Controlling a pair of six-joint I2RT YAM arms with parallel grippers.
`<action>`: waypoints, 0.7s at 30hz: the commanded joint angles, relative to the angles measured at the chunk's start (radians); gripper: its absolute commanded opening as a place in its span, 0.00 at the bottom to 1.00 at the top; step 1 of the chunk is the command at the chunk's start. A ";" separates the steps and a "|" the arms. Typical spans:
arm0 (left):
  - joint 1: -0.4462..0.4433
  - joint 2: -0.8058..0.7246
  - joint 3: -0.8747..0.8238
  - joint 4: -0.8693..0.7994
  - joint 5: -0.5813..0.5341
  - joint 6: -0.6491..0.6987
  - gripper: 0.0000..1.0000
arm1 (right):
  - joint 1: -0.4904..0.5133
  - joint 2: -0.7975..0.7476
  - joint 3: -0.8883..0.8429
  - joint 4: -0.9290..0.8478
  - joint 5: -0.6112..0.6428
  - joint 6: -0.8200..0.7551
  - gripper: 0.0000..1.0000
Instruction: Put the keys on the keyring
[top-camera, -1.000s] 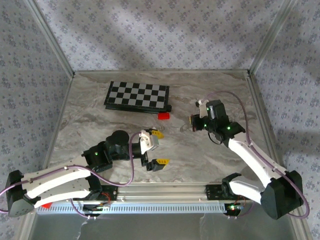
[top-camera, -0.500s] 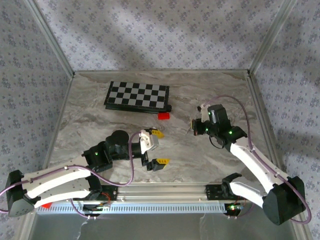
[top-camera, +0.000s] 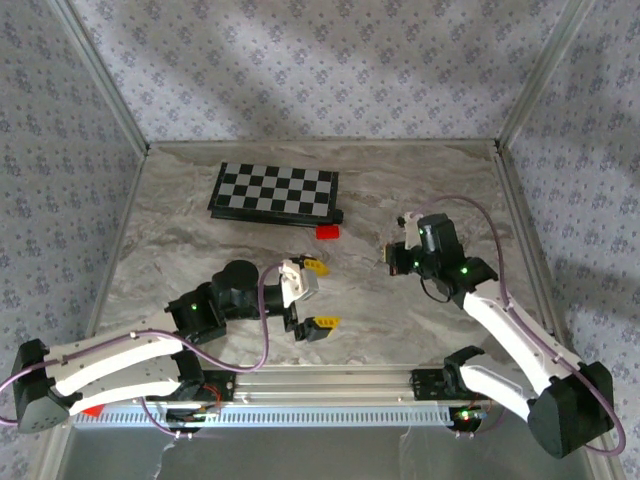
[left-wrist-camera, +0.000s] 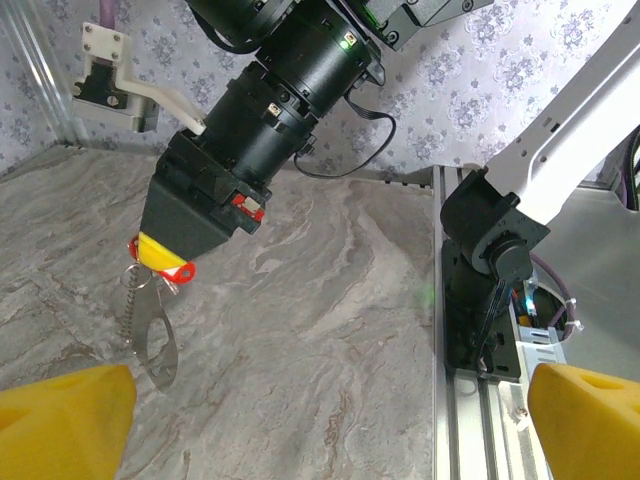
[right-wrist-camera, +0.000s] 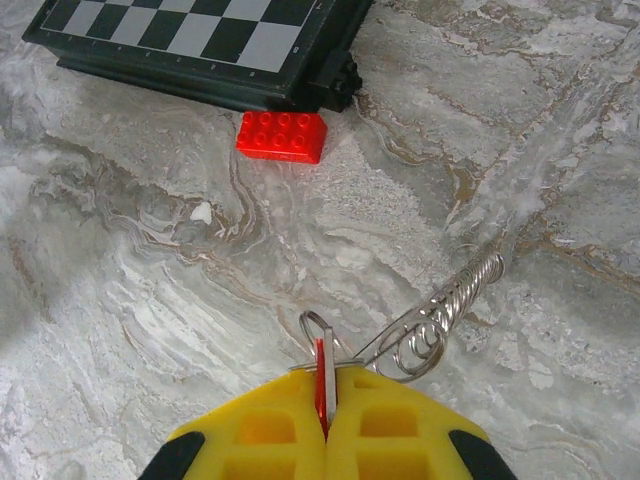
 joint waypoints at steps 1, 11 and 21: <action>-0.004 0.004 0.001 0.035 0.019 -0.013 1.00 | 0.008 -0.025 -0.021 -0.031 -0.012 0.019 0.00; -0.004 0.008 0.000 0.043 0.022 -0.015 1.00 | 0.016 -0.045 -0.045 -0.036 -0.009 0.030 0.00; -0.004 0.015 -0.002 0.051 0.024 -0.019 1.00 | 0.033 -0.064 -0.066 -0.035 -0.008 0.050 0.00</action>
